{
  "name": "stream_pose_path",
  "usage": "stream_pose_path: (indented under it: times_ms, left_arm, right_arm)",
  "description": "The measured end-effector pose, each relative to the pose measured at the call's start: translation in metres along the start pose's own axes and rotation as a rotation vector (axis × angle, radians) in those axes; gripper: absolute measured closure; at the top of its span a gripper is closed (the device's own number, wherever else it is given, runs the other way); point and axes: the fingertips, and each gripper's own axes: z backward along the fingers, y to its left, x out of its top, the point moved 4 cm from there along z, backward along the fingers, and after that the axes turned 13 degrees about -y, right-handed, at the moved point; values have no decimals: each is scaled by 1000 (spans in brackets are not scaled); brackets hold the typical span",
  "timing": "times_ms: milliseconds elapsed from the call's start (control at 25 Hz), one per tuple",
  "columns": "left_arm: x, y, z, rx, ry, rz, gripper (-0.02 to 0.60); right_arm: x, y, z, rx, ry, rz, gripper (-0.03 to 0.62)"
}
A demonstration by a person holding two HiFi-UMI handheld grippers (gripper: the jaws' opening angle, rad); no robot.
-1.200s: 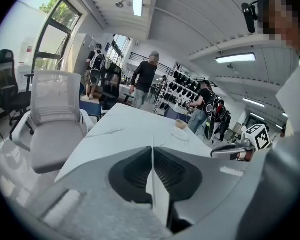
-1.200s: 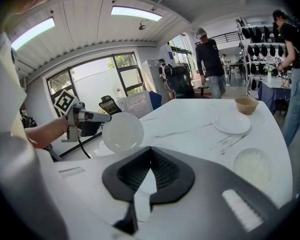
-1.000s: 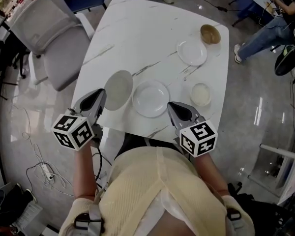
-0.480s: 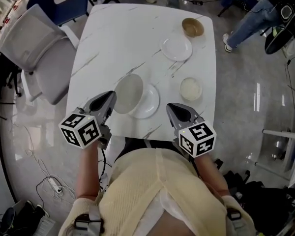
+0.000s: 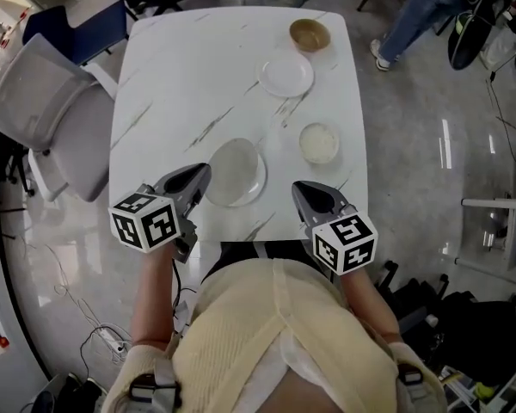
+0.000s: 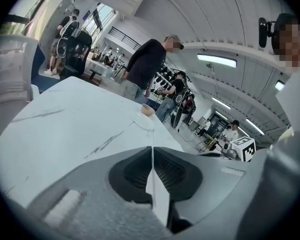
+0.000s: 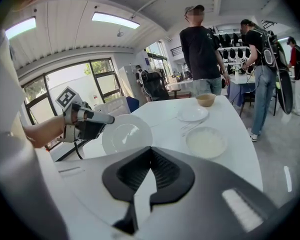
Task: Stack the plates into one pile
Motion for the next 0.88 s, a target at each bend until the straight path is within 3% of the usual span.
stream_pose_path:
  times_ms: [200, 400, 880]
  left_arm:
    - [0, 10, -5, 2, 18, 26, 569]
    - [-5, 30, -3, 57, 54, 13, 566]
    - [-21, 62, -8, 202, 166, -144, 538]
  right_arm:
    - [-3, -2, 7, -27, -2, -14, 591]
    - [-7, -5, 11, -51, -5, -22, 591]
    - [-10, 0, 14, -60, -5, -19, 591]
